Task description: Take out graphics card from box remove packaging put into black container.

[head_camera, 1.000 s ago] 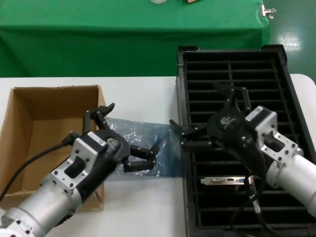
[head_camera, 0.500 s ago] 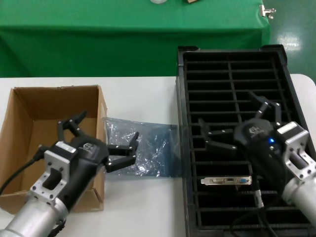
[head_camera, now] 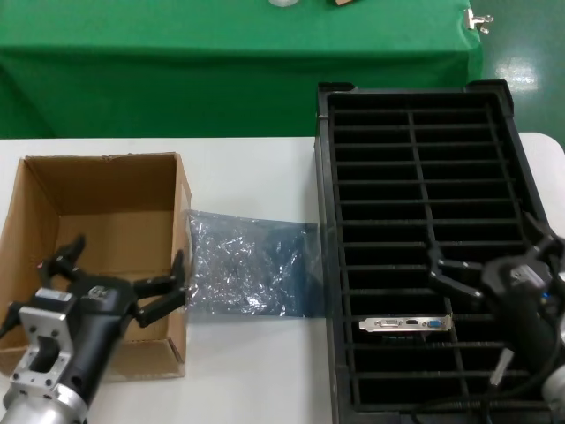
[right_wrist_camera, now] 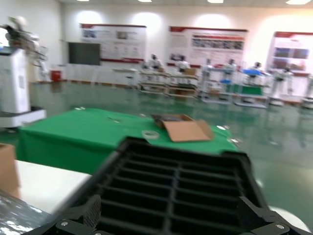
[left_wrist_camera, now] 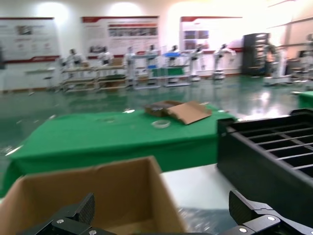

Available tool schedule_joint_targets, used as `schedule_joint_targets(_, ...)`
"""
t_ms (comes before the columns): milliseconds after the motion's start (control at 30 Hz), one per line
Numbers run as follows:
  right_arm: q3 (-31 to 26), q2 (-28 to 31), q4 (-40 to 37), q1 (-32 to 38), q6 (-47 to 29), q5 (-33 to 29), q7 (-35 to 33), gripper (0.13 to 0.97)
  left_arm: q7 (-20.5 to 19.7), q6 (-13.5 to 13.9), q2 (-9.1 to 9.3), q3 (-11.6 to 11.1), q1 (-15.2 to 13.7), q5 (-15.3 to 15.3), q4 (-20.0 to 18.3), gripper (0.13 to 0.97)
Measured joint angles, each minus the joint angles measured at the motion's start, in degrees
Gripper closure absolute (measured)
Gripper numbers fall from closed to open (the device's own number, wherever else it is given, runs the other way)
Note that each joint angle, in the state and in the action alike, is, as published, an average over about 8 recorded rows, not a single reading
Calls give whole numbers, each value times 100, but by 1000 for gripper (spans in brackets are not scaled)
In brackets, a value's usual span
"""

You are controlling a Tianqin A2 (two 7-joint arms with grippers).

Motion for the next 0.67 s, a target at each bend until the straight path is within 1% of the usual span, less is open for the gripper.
schedule_joint_targets(167, 199, -96, -55, -270, 283, 349, -326, 129, 275, -397, -24, -26, 147, -490, 130, 132)
schedule_joint_targets(267, 268, -129, -75, -365, 381, 470, -439, 129, 371, -534, -32, -35, 198, -660, 175, 132)
schedule_joint_targets(367, 291, -140, -81, -396, 414, 510, -477, 129, 402, -579, -35, -37, 215, -717, 189, 132)
schedule_joint_targets(667, 295, -142, -82, -402, 419, 516, -483, 129, 407, -587, -35, -38, 217, -726, 192, 132)
